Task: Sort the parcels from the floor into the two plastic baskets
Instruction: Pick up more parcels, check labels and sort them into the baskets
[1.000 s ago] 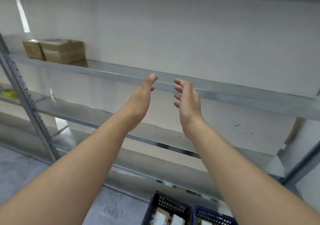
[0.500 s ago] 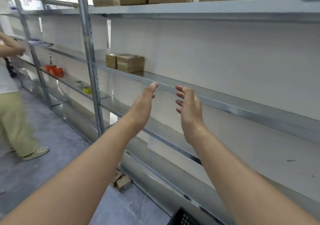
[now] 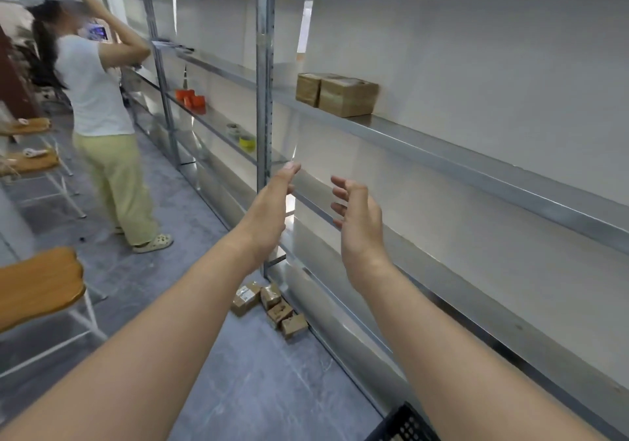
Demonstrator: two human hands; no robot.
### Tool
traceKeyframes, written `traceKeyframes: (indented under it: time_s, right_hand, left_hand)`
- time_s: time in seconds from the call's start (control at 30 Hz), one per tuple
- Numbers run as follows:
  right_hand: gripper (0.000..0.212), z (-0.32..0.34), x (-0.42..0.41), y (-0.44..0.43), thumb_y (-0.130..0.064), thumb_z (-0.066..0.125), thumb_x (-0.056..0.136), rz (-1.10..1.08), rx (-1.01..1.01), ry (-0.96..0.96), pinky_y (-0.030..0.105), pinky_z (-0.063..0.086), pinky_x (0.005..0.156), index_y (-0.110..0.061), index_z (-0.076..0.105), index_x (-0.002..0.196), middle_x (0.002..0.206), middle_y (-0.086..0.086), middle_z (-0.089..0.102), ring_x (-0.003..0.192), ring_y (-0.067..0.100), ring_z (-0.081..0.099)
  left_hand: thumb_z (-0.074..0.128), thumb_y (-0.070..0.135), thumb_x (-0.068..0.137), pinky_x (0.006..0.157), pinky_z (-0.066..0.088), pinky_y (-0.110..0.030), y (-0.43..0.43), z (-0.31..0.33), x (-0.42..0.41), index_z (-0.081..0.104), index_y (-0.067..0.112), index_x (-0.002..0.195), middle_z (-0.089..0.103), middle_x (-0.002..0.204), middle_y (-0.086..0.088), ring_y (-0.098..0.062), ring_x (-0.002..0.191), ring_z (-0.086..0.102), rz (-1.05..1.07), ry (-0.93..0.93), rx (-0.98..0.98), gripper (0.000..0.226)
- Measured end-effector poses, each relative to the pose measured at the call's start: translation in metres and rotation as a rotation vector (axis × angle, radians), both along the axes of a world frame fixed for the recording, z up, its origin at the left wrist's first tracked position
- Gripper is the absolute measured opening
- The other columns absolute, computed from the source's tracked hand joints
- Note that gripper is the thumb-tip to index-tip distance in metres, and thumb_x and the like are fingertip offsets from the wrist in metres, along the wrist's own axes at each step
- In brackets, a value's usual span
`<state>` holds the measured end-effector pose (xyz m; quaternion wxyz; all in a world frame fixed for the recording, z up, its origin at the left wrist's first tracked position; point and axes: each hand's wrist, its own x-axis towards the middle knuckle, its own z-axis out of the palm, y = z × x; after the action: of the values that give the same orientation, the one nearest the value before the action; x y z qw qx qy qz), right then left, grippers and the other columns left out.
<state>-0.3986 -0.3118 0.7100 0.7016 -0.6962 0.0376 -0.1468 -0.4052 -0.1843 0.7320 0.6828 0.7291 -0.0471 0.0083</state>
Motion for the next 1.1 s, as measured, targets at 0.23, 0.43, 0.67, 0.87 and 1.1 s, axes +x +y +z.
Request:
traceKeyframes:
  time_s: [0.23, 0.43, 0.67, 0.87, 1.1]
  right_hand:
    - [0.042, -0.056, 0.057, 0.106, -0.047, 0.041, 0.106, 0.064, 0.006, 0.132, 0.041, 0.05, 0.112, -0.031, 0.071, 0.131, 0.126, -0.016, 0.067, 0.13, 0.014, 0.06]
    - [0.047, -0.081, 0.114, 0.177, -0.051, 0.042, 0.093, 0.006, 0.055, 0.246, 0.04, 0.052, 0.108, -0.03, 0.075, 0.12, 0.117, -0.016, 0.07, 0.119, 0.01, 0.064]
    - [0.044, -0.102, 0.179, 0.194, -0.05, 0.039, 0.084, -0.064, 0.053, 0.303, 0.045, 0.051, 0.114, -0.035, 0.074, 0.106, 0.117, -0.017, 0.071, 0.124, 0.013, 0.064]
    - [0.045, -0.143, 0.262, 0.178, -0.055, 0.039, 0.085, -0.078, 0.054, 0.406, 0.047, 0.051, 0.112, -0.037, 0.075, 0.106, 0.118, -0.015, 0.07, 0.122, 0.015, 0.063]
    - [0.045, -0.217, 0.398, 0.161, -0.053, 0.042, 0.095, 0.014, 0.104, 0.521, 0.032, 0.053, 0.091, -0.033, 0.076, 0.117, 0.118, -0.013, 0.07, 0.112, 0.011, 0.064]
  left_hand:
    - [0.024, 0.067, 0.101, 0.119, 0.03, -0.056, 0.113, -0.044, 0.065, 0.044, 0.047, 0.148, 0.046, 0.146, 0.002, -0.024, 0.141, 0.038, 0.084, 0.122, 0.051, 0.055]
    - [0.023, 0.063, 0.104, 0.119, 0.031, -0.056, 0.185, -0.075, 0.132, 0.044, 0.045, 0.149, 0.046, 0.15, 0.001, -0.026, 0.144, 0.037, 0.041, 0.229, 0.087, 0.053]
    - [0.024, 0.06, 0.105, 0.118, 0.033, -0.054, 0.206, -0.106, 0.208, 0.045, 0.041, 0.15, 0.045, 0.151, -0.002, -0.027, 0.144, 0.037, -0.009, 0.322, 0.07, 0.053]
    - [0.022, 0.064, 0.103, 0.12, 0.028, -0.056, 0.198, -0.15, 0.293, 0.043, 0.044, 0.151, 0.044, 0.156, -0.001, -0.032, 0.147, 0.034, -0.021, 0.428, 0.11, 0.056]
    - [0.018, 0.075, 0.097, 0.123, 0.017, -0.059, 0.183, -0.212, 0.414, 0.042, 0.053, 0.148, 0.041, 0.159, 0.004, -0.027, 0.151, 0.028, 0.031, 0.519, 0.204, 0.06]
